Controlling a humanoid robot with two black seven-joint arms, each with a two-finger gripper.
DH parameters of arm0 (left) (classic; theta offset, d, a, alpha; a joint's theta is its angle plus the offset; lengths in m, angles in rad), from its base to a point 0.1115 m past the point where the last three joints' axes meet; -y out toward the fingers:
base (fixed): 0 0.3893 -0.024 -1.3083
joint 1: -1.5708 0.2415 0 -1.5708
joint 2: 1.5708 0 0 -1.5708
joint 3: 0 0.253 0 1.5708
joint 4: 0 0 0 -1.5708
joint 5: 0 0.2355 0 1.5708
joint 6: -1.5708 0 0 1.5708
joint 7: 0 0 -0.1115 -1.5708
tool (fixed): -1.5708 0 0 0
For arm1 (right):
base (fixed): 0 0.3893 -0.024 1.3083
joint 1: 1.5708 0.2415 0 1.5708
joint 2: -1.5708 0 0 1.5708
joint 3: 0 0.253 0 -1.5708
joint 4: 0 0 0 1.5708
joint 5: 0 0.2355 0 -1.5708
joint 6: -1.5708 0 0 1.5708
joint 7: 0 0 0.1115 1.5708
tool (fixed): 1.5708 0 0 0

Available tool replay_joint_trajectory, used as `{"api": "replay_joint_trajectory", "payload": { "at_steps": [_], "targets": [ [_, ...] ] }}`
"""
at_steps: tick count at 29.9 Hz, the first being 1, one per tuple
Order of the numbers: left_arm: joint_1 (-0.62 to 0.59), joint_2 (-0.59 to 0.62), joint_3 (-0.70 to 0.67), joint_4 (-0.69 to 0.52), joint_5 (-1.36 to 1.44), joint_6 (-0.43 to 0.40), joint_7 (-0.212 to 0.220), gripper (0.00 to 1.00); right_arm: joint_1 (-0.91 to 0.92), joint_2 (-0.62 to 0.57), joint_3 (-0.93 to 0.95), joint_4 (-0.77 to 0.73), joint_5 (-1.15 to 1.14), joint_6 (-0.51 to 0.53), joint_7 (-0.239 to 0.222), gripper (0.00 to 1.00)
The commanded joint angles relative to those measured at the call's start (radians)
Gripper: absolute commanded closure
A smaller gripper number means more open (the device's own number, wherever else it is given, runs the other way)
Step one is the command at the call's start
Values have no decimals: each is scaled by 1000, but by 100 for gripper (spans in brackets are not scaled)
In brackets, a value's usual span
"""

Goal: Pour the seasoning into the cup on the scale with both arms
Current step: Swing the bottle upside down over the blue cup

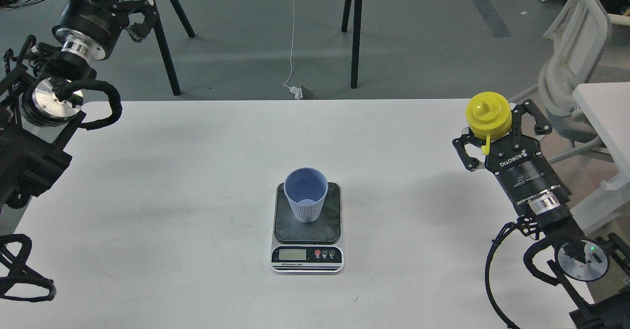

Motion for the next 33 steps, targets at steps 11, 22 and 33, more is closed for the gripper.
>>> {"api": "replay_joint_trajectory", "payload": {
  "at_steps": [11,22,33],
  "targets": [
    [64,-15,-18,26,-63,-98,12,0,363,-8,-177,52,-677,0,3,66],
    [79,-63,-19,92,-81,-138,5,0,756,-120,-581,28,-940,0,24,67],
    [85,-59,-19,92,-80,-152,3,0,943,-31,-914,-45,-1237,-197,29,68]
  ]
}}
